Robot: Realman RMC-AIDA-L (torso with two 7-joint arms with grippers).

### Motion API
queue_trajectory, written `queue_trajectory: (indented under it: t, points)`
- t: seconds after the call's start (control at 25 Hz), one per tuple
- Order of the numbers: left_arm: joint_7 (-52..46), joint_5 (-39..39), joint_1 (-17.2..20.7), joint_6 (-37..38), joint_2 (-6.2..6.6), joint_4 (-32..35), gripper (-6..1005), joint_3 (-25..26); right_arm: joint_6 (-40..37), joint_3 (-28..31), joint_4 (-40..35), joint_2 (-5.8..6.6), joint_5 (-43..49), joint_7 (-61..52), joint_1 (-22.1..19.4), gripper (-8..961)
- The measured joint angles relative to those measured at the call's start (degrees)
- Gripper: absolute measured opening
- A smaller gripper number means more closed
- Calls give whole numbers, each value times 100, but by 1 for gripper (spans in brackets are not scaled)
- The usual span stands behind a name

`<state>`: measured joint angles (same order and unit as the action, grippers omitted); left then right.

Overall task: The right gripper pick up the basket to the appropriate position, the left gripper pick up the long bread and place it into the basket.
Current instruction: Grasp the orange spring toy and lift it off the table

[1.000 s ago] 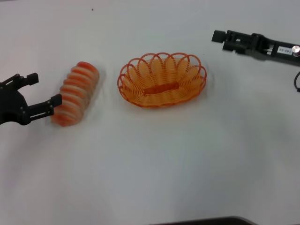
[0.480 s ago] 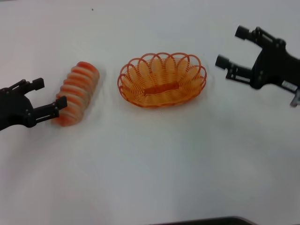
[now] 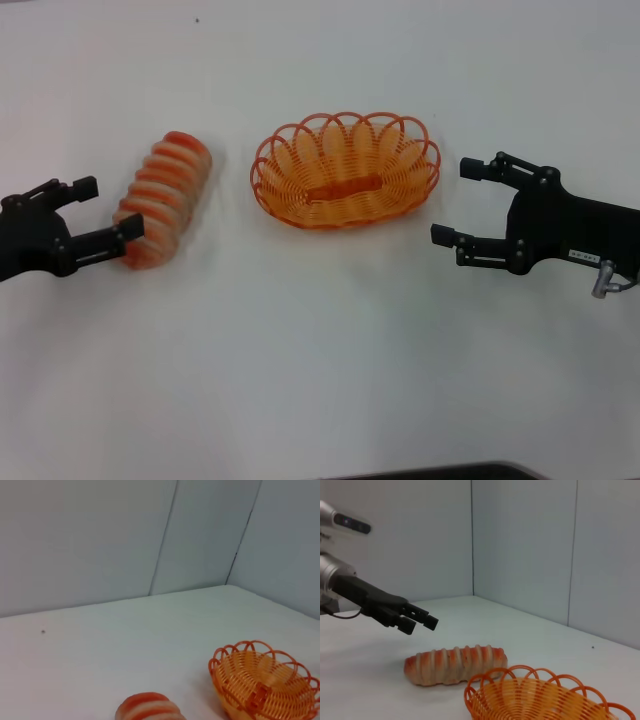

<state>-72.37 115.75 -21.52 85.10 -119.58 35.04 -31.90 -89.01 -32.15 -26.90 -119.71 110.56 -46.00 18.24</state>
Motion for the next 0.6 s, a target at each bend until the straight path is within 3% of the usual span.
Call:
queue_trajectory:
  t: [0.24, 0.4, 0.6]
  points:
    - [-2016, 407, -227, 72, 127, 999, 841, -540, -17, 8, -30, 6, 9, -74, 25, 920]
    - [-3559, 1137, -594, 322, 200, 1882, 839, -838, 2, 34, -20, 8, 10, -131, 48, 920]
    - [-5228, 2073, -1154, 559, 198, 2728, 837, -1339, 6, 51, -10, 8, -2, -272, 47, 919]
